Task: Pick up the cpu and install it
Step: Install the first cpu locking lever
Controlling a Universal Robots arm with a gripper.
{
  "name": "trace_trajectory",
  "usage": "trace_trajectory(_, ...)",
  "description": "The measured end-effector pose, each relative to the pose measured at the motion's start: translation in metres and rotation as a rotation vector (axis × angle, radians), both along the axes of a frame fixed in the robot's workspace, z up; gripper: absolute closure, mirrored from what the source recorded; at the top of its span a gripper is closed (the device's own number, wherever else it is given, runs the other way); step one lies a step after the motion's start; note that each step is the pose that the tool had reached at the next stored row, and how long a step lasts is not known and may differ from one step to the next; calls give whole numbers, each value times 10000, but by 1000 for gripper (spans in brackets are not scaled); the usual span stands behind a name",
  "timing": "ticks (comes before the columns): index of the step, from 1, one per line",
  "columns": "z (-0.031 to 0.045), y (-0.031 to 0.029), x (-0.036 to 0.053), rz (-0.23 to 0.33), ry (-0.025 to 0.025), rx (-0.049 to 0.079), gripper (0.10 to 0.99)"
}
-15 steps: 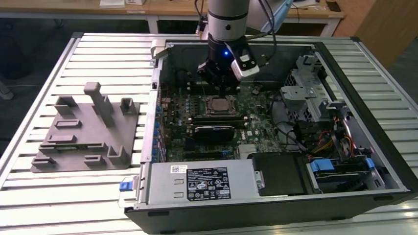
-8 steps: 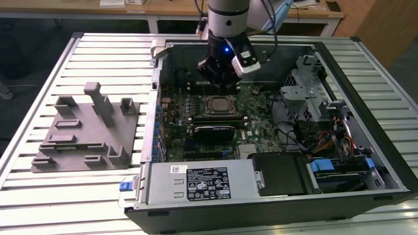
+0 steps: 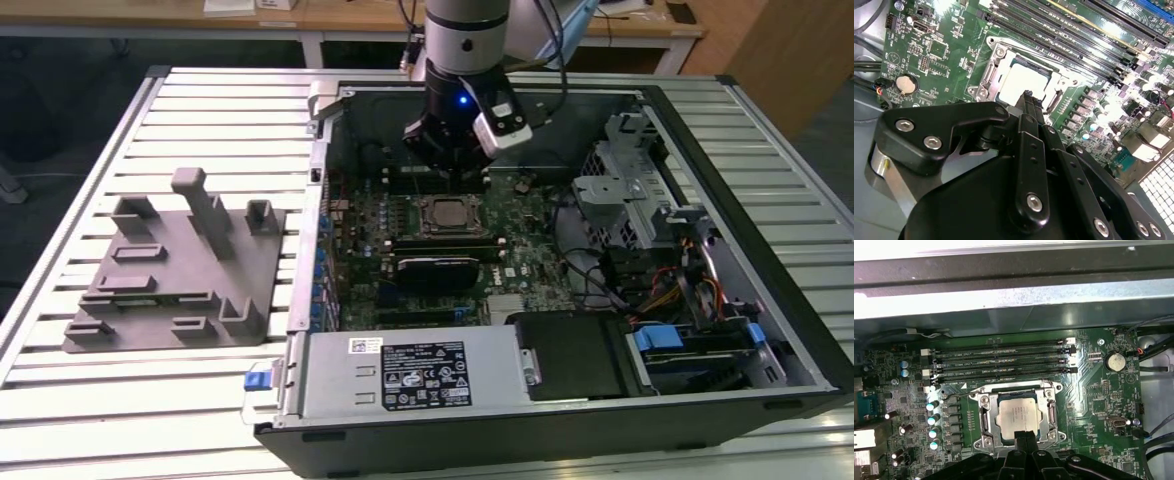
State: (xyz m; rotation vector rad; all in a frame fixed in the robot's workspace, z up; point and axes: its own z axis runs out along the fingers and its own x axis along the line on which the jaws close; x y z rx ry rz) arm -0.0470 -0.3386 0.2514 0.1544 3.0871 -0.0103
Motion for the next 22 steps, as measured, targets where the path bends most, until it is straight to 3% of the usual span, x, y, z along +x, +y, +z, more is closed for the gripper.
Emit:
trace_trajectory(8, -1, 0, -126, -3, 0, 0, 980)
trace_trajectory(22, -3, 0, -511, -3, 0, 0, 980)
